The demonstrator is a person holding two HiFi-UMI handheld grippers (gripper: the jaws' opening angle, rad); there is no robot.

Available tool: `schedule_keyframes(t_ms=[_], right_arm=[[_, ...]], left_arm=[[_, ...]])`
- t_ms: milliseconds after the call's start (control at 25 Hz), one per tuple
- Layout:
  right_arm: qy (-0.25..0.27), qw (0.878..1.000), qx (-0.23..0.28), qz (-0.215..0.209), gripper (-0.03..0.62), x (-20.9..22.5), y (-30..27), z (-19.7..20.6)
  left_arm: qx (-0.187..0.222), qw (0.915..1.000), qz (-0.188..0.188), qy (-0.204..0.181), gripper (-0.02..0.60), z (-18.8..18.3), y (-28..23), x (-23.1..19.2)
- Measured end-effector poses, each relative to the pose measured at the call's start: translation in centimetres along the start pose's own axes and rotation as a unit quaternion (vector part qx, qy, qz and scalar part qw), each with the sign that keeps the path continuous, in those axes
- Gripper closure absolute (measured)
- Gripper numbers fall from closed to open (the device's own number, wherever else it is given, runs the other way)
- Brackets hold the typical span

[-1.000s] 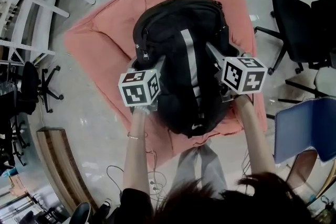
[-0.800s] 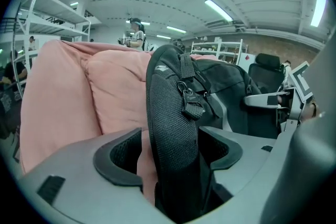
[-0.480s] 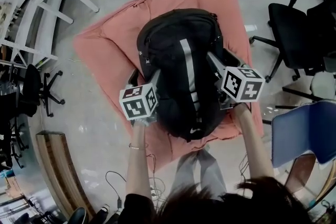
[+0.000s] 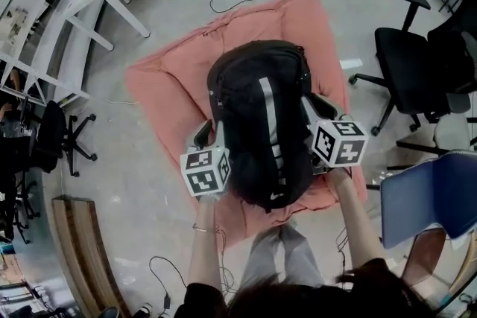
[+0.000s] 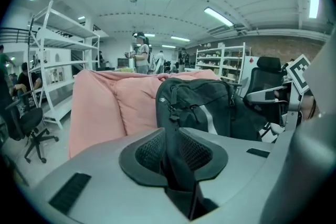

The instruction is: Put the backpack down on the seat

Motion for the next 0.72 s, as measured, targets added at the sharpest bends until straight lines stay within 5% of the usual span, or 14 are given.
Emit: schedule_keyframes(t_ms=[240, 720], right_arm=[[0.022, 0.999, 0.002, -0.028, 0.56, -2.8, 2.9, -0.9], [0.061, 0.993, 0.049, -0.091, 0.58, -7.6, 12.4, -2.9]], left_arm=[[0.017, 0.9996, 0.021, 0.005, 0.549, -1.1, 3.8, 1.6], [0.077, 0.9945, 0.071, 0.003, 0.566, -3.5, 14.1, 4.4]])
Point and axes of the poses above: the fingertips, and each gripper's own axes: y backward along the fingers, x to its right, z out of its underside, the point moved 7 cm from there along y, backward along the fingers, and after that the axes turned 5 degrees about -y, right-handed, at the moved point
